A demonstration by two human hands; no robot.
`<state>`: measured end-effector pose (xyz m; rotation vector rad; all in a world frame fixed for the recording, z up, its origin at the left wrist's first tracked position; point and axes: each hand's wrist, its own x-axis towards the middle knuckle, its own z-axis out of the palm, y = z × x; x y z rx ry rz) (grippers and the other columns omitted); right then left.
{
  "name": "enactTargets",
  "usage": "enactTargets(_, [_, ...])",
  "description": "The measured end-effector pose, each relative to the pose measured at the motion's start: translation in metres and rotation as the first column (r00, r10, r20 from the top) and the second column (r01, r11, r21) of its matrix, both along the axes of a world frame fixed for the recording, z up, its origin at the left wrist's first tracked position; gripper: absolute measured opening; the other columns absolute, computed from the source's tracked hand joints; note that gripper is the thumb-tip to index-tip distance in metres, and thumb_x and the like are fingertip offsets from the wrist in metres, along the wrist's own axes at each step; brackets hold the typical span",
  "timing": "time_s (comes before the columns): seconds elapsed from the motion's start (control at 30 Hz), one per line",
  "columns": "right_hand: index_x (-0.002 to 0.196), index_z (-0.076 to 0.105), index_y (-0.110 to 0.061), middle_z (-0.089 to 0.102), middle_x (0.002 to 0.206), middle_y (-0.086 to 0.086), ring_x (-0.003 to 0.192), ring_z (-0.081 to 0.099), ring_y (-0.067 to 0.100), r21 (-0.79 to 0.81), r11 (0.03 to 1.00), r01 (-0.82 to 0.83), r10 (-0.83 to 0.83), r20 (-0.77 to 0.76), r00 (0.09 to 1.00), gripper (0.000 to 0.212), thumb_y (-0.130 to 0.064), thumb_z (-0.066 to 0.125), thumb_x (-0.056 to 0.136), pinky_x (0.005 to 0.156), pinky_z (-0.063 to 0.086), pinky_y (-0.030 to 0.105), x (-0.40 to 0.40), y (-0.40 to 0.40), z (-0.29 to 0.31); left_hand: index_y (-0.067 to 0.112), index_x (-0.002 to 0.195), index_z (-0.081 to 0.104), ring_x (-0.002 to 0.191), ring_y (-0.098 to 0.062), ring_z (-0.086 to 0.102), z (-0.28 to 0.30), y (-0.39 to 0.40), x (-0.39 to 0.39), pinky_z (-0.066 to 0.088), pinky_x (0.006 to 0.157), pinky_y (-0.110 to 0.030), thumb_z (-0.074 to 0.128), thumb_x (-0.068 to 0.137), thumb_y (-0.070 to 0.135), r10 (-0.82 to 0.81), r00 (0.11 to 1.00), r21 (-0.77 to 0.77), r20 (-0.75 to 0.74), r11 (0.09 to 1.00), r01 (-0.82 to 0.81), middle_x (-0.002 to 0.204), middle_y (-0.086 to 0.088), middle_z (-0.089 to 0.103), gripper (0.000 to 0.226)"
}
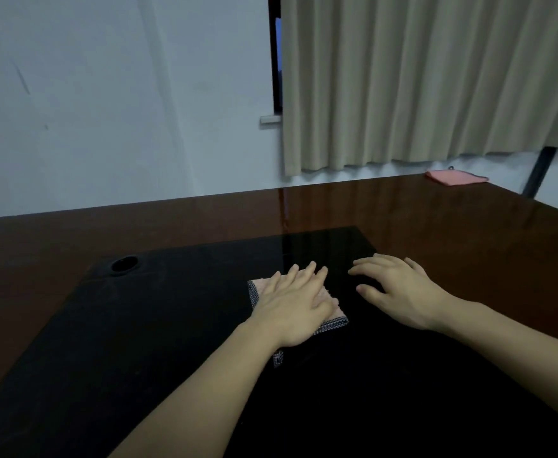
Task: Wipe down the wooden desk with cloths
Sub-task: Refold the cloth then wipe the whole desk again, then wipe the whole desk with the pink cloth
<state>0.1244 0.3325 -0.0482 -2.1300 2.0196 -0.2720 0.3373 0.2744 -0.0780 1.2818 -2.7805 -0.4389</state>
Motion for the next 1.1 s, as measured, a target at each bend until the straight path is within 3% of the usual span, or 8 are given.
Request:
enactTargets(0.17, [0.147, 0.044, -0.04, 0.033, 0.16, -0.017, 0.154, 0.015, 0.013, 0.023, 0.999, 0.027, -0.028, 0.031, 0.999, 0.042, -0.042, 0.043, 0.106, 0.121, 0.009, 0.059, -0.011, 0.017, -0.002, 0.029, 0.162, 0.013, 0.155, -0.009, -0.005, 0.007, 0.003, 0.007, -0.008, 0.124, -0.036, 0.026, 0.109, 0.045, 0.04, 0.988, 0.023, -0.148, 0.999, -0.037, 0.17, 0.011, 0.002, 0.057])
enactTargets(0.37, [0.15, 0.042, -0.039, 0.028, 0.163, -0.017, 0.155, 0.01, 0.012, 0.001, 1.0, -0.023, 0.023, 0.023, 0.999, 0.045, -0.044, 0.042, 0.105, 0.122, 0.006, 0.06, 0.03, 0.015, -0.004, 0.028, 0.163, 0.011, 0.156, -0.01, -0.007, 0.013, 0.004, 0.062, -0.008, 0.126, -0.043, 0.034, 0.106, 0.049, 0.11, 0.994, -0.072, 0.018, 0.992, -0.108, 0.17, 0.011, 0.003, 0.065])
enactTargets(0.57, [0.161, 0.014, -0.037, 0.0, 0.169, -0.016, 0.156, -0.012, 0.016, 0.139, 0.983, -0.12, 0.125, -0.029, 0.992, 0.061, -0.056, 0.029, 0.106, 0.118, -0.01, 0.065, 0.084, -0.007, -0.009, 0.03, 0.163, 0.002, 0.154, -0.01, -0.017, 0.011, 0.003, 0.085, -0.015, 0.124, -0.046, 0.024, 0.104, 0.06, 0.073, 0.981, -0.081, 0.179, 0.995, -0.059, 0.169, 0.013, -0.008, 0.069])
enactTargets(0.7, [0.163, -0.002, -0.029, -0.013, 0.169, -0.011, 0.154, -0.019, 0.015, 0.186, 0.977, -0.107, 0.129, -0.111, 0.985, 0.066, -0.057, 0.017, 0.106, 0.118, -0.015, 0.063, 0.087, -0.02, -0.022, 0.028, 0.162, -0.003, 0.153, -0.009, -0.018, 0.008, -0.014, 0.075, -0.018, 0.123, -0.044, 0.019, 0.106, 0.057, 0.028, 0.976, -0.067, 0.216, 0.998, -0.014, 0.168, 0.013, -0.013, 0.067])
enactTargets(1.1, [0.161, -0.01, -0.035, -0.022, 0.165, -0.017, 0.15, -0.023, 0.004, 0.226, 0.974, 0.013, 0.023, -0.154, 0.988, 0.064, -0.057, 0.014, 0.105, 0.12, -0.016, 0.059, -0.015, -0.107, -0.024, 0.026, 0.163, -0.005, 0.154, -0.009, -0.014, 0.004, -0.122, -0.029, -0.014, 0.125, -0.045, 0.017, 0.106, 0.056, -0.103, 0.975, -0.032, 0.199, 0.993, 0.112, 0.168, 0.011, -0.016, 0.067])
